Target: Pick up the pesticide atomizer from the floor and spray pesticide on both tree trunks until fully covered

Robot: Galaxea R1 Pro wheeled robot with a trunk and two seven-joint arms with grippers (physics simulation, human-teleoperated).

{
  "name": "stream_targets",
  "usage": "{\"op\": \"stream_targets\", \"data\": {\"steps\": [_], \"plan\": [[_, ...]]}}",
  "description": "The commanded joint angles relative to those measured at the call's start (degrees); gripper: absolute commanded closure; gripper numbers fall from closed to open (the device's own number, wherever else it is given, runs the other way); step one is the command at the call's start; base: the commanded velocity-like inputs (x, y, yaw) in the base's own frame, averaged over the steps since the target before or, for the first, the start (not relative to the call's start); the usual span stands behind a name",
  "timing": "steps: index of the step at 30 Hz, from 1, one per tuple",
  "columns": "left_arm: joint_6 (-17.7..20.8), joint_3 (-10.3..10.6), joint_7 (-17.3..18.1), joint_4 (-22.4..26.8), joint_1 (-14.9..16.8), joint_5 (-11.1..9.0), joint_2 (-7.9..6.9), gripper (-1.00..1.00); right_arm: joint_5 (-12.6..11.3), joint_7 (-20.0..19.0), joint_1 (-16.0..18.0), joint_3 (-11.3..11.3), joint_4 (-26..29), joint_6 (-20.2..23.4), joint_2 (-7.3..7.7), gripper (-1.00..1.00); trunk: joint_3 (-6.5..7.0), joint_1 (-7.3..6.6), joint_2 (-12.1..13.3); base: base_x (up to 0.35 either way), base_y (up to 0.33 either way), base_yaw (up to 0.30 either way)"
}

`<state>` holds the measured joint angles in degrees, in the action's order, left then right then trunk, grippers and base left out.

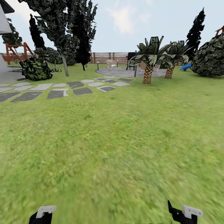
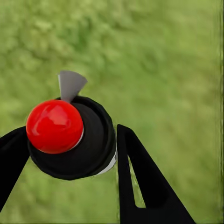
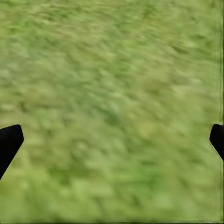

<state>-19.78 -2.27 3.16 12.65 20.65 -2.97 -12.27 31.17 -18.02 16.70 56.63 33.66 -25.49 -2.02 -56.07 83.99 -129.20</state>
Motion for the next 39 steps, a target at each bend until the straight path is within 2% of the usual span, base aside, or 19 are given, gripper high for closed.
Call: {"op": "stream_targets", "data": {"steps": [1,11,31,35,39], "plan": [[0.0,-0.01,0.0,0.01,0.0,-0.01,0.06,1.0,-0.02,0.0,0.0,0.0,0.0,0.0,0.02,-1.0,0.0,0.0,0.0,0.0,0.0,-0.3],[0.0,-0.01,0.0,0.01,0.0,-0.02,0.14,1.0,0.02,0.0,0.0,-0.02,0.0,0.0,-0.01,-1.0,0.0,0.0,0.0,0.013,-0.007,-0.3],[0.09,-0.01,0.0,0.01,0.0,-0.05,-0.12,1.0,0.02,0.0,0.0,-0.02,0.0,0.0,-0.01,-1.0,0.0,0.0,0.0,0.225,-0.175,-0.3],[0.09,-0.01,0.0,0.01,0.0,-1.5,-0.12,1.0,0.03,0.0,0.0,-0.02,0.0,0.0,-0.01,-1.0,0.0,0.0,0.0,0.225,-0.2,-0.3],[0.09,-0.01,0.0,0.01,0.01,-1.92,-0.14,1.0,0.01,0.0,0.0,-0.02,0.0,0.0,-0.01,-1.0,0.0,0.0,0.0,0.225,-0.2,-0.3]]}}
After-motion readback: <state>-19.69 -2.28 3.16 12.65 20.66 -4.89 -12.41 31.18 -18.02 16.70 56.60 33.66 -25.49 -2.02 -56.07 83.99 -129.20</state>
